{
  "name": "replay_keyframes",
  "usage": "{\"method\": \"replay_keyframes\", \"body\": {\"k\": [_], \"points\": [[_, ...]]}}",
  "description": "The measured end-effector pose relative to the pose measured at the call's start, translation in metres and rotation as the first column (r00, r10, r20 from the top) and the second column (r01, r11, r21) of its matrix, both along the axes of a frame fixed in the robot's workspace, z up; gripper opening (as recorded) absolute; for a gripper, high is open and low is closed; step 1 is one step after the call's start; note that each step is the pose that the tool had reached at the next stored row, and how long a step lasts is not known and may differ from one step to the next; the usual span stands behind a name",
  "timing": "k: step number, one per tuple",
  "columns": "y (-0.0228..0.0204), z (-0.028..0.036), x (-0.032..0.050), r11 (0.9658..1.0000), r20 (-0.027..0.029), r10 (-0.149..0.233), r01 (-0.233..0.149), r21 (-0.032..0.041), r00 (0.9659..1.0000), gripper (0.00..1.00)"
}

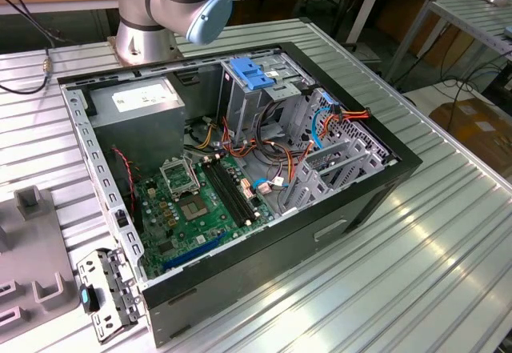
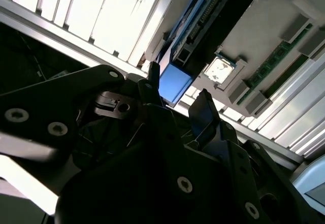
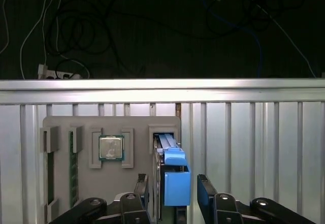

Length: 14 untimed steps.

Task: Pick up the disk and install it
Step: 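Pick up the disk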

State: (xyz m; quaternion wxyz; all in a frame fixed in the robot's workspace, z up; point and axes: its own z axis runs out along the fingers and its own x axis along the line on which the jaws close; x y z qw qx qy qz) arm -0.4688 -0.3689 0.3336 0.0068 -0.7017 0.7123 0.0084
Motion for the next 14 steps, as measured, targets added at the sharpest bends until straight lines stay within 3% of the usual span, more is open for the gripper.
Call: {"method": "replay_keyframes", "body": {"k": [4,14], "points": [[0.0,-0.0092,0.0003,1.0,-0.0171,0.0,0.0,-0.0001,0.9999,0.51],[0.0,-0.0257,0.0006,1.0,-0.013,0.0,0.0,-0.0001,0.9999,0.51]]}}
